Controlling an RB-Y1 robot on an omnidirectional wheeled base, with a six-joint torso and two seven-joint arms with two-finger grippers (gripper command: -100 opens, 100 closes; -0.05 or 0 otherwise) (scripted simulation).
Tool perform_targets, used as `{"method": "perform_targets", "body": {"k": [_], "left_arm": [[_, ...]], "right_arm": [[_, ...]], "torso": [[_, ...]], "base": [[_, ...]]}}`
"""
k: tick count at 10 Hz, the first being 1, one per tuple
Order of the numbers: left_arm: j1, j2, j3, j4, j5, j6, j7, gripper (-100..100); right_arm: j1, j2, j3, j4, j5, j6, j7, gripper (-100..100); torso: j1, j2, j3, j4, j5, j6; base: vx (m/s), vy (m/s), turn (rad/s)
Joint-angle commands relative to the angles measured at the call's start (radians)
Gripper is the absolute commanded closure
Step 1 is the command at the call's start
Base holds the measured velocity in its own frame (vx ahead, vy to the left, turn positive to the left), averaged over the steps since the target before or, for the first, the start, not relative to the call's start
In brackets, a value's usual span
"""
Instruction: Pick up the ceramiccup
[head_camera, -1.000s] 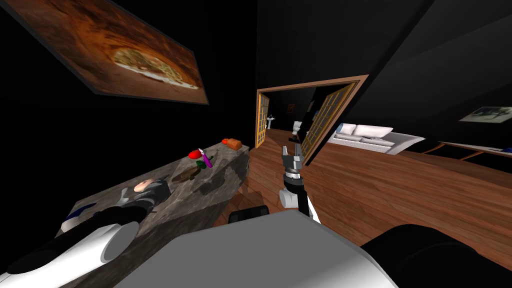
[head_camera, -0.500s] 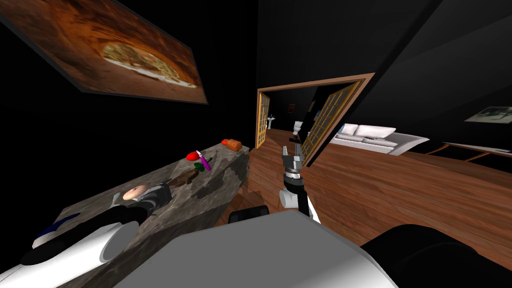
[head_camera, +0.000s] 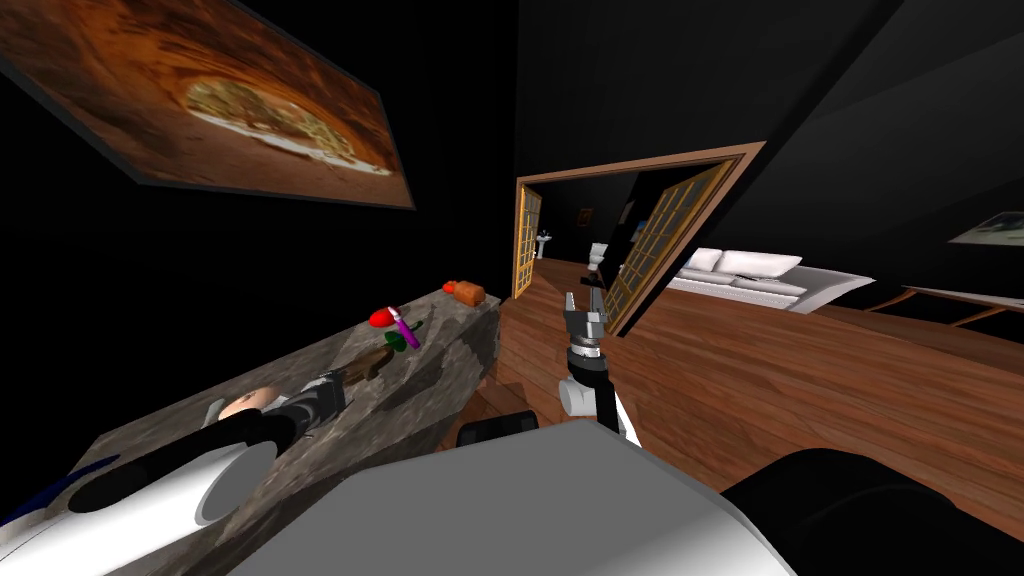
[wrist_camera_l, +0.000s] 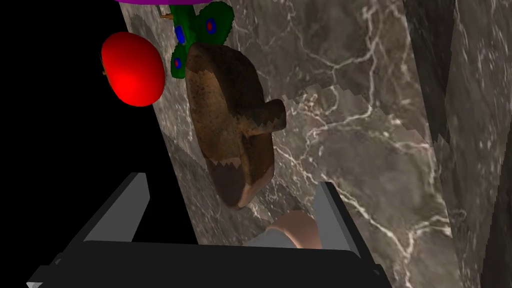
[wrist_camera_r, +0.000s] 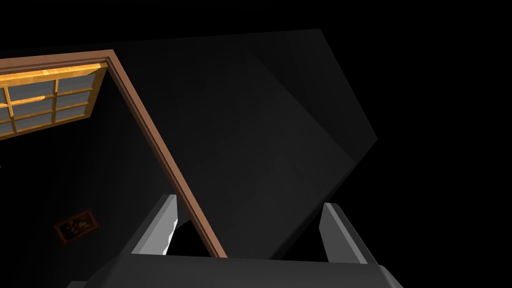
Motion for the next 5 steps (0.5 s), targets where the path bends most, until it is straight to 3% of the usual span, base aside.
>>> {"method": "perform_targets", "body": {"k": [1, 5], "left_arm": [[-0.011, 0.017, -0.010, 0.015, 0.008, 0.050, 0.012, -100], [-0.012, 0.043, -0.030, 0.033, 0.025, 0.143, 0.031, -100]], "right_arm": [[0.000, 0.000, 0.000, 0.000, 0.000, 0.000, 0.000, 0], [0.000, 0.000, 0.000, 0.000, 0.000, 0.000, 0.000, 0]], "torso": [[0.000, 0.000, 0.000, 0.000, 0.000, 0.000], [0.001, -0.001, -0.001, 0.000, 0.000, 0.000]], "base": [[0.132, 0.020, 0.018], [0.119, 0.037, 0.013]]}}
